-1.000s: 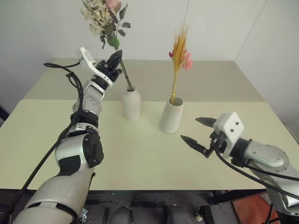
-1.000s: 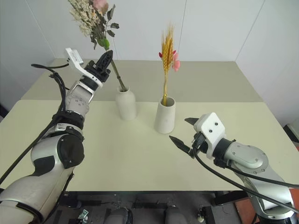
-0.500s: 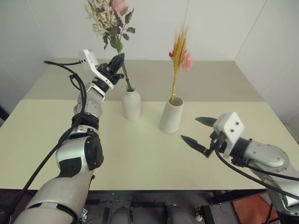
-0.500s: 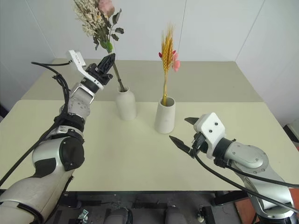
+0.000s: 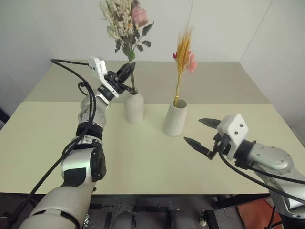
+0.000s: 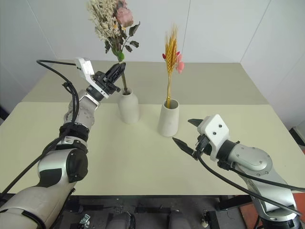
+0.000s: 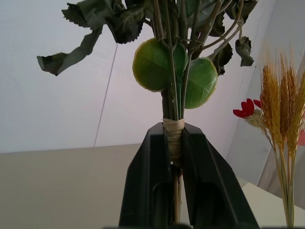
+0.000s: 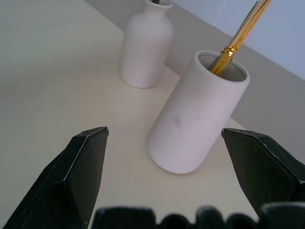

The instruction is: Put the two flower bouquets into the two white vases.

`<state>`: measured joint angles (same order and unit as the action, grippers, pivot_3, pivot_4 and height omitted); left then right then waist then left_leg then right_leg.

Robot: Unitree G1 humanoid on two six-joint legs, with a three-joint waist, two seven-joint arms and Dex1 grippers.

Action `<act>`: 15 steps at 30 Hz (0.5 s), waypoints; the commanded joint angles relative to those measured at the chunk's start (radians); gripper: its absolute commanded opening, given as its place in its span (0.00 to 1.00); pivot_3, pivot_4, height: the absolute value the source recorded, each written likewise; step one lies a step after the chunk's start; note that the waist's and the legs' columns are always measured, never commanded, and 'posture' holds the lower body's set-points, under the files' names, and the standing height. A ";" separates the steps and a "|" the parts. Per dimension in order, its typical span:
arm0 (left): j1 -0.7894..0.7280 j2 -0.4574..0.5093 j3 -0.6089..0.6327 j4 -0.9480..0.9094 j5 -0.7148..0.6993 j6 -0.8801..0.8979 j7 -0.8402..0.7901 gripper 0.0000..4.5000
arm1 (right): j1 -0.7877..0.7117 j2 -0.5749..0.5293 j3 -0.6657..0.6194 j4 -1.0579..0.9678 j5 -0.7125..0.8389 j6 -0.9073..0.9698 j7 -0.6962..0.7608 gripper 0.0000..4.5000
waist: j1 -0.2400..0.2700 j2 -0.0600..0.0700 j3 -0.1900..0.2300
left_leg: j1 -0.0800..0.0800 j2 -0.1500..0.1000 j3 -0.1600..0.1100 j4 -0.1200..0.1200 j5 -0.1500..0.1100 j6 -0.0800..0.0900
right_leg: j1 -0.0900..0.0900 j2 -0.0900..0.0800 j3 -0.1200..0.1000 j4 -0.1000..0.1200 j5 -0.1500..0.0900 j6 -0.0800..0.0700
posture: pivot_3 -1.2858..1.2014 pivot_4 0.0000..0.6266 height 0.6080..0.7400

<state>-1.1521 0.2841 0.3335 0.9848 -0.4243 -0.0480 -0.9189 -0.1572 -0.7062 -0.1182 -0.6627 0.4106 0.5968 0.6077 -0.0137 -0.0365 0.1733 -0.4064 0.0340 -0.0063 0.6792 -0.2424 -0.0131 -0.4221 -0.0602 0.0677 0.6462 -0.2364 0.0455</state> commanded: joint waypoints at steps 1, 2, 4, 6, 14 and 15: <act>0.020 0.014 -0.020 -0.080 -0.003 0.000 -0.055 0.10 | -0.003 0.000 -0.012 -0.016 -0.006 -0.031 0.001 1.00 | -0.001 0.000 0.000 | 0.000 0.000 0.000 0.000 0.000 0.000 | 0.000 0.000 0.000 0.000 0.000 0.000 | 0.52 0.24 1.00; 0.027 0.014 -0.022 -0.094 -0.007 0.005 -0.058 0.18 | -0.002 0.000 -0.011 -0.016 -0.008 -0.032 0.001 1.00 | -0.001 0.000 0.000 | 0.000 0.000 0.000 0.000 0.000 0.000 | 0.000 0.000 0.000 0.000 0.000 0.000 | 0.52 0.24 1.00; 0.043 0.013 -0.025 -0.126 -0.012 0.016 -0.060 0.30 | 0.000 0.001 -0.010 -0.015 -0.008 -0.035 0.003 1.00 | 0.000 0.000 0.000 | 0.000 0.000 0.000 0.000 0.000 0.000 | 0.000 0.000 0.000 0.000 0.000 0.000 | 0.52 0.24 1.00; 0.061 0.013 -0.034 -0.165 -0.008 0.017 -0.047 0.44 | 0.001 0.001 -0.006 -0.012 -0.009 -0.037 0.006 1.00 | -0.001 0.000 0.000 | 0.000 0.000 0.000 0.000 0.000 0.000 | 0.000 0.000 0.000 0.000 0.000 0.000 | 0.52 0.24 1.00; 0.168 0.065 -0.048 -0.338 -0.013 0.111 -0.007 0.99 | -0.003 -0.008 -0.003 -0.001 -0.014 -0.041 0.015 1.00 | -0.004 0.000 0.000 | 0.001 0.000 0.000 0.000 0.000 0.000 | 0.000 0.000 0.000 0.001 0.000 0.000 | 0.52 0.24 1.00; 0.181 0.072 -0.049 -0.357 -0.015 0.125 0.002 0.99 | -0.002 -0.009 -0.004 0.000 -0.015 -0.042 0.017 1.00 | -0.004 0.000 0.000 | 0.001 0.000 0.000 0.000 0.000 0.000 | 0.000 0.000 0.000 0.001 0.000 0.000 | 0.52 0.24 1.00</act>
<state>-0.9746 0.3394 0.2817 0.6882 -0.4289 0.0560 -0.9282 -0.1509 -0.7058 -0.1049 -0.6512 0.4020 0.5861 0.6212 -0.0180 -0.0363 0.1732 -0.4051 0.0343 -0.0064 0.6793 -0.2424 -0.0131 -0.4218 -0.0601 0.0682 0.6474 -0.2364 0.0455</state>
